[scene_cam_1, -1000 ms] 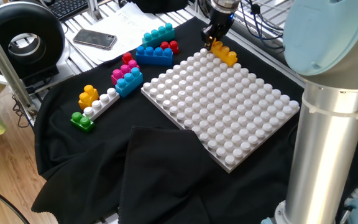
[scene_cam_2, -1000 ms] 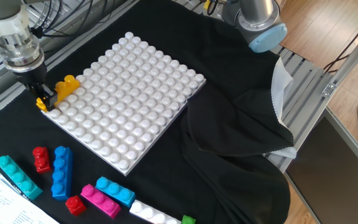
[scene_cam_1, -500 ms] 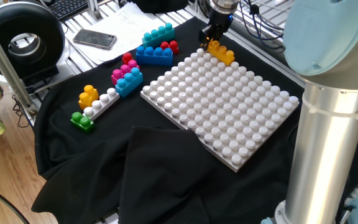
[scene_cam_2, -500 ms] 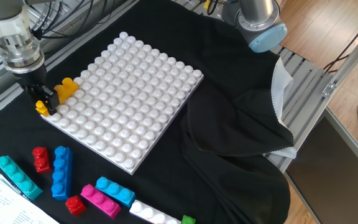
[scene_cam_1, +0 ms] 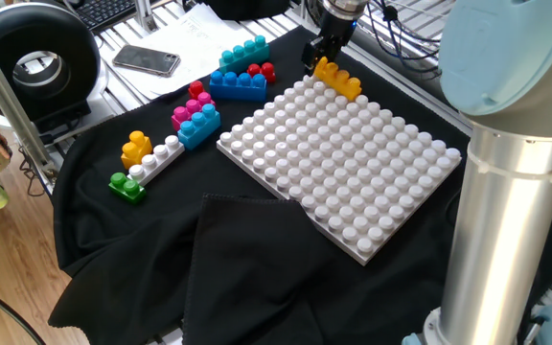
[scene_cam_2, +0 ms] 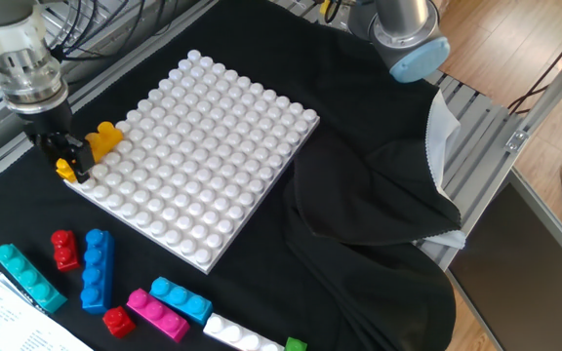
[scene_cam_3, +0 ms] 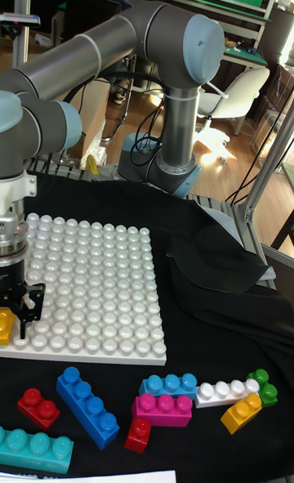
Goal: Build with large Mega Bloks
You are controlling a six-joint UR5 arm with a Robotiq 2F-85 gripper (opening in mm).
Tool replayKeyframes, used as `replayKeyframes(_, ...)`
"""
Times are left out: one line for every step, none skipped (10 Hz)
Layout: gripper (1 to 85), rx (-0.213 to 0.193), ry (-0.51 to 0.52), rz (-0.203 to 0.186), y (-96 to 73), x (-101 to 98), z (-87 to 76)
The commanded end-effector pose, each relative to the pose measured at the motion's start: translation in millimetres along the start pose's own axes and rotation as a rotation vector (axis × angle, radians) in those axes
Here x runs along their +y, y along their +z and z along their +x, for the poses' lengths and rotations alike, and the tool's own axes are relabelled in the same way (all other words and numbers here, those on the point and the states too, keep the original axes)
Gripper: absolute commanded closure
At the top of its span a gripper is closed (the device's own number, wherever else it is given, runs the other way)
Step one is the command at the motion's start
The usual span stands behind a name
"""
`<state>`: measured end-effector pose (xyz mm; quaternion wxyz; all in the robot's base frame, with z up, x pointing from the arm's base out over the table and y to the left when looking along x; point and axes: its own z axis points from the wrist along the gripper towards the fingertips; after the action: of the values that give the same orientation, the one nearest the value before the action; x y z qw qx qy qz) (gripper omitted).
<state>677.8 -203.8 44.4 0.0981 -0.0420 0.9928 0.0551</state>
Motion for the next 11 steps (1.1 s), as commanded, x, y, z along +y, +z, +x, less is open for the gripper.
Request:
replayKeyframes(21.0, -0.003, -0.023, -0.006, -18.7, 1.0, -8.4)
replayKeyframes(22.3, 0.008, -0.020, -0.006, -27.5, 4.5, -10.2)
replayKeyframes(25.0, 0.009, -0.020, -0.008, -32.9, 8.7, -12.2)
replayKeyframes(30.0, 0.012, -0.005, -0.015, -36.4, 13.9, -12.6)
replayKeyframes(44.0, 0.019, 0.000, 0.001, -37.9, 11.2, -11.5)
replayKeyframes(66.3, 0.037, 0.008, 0.025, -38.4, 4.9, -6.8)
replayKeyframes(73.0, 0.042, 0.012, 0.035, -39.1, 1.7, -4.8)
replayKeyframes(74.0, 0.043, 0.009, 0.043, -39.7, -0.8, -4.2)
replayKeyframes(75.0, 0.045, 0.010, 0.046, -39.4, -1.8, -3.6)
replayKeyframes(77.7, 0.046, 0.016, 0.043, -38.5, -1.4, -3.2)
replayKeyframes(79.7, 0.050, 0.019, 0.042, -37.7, -1.5, -2.1)
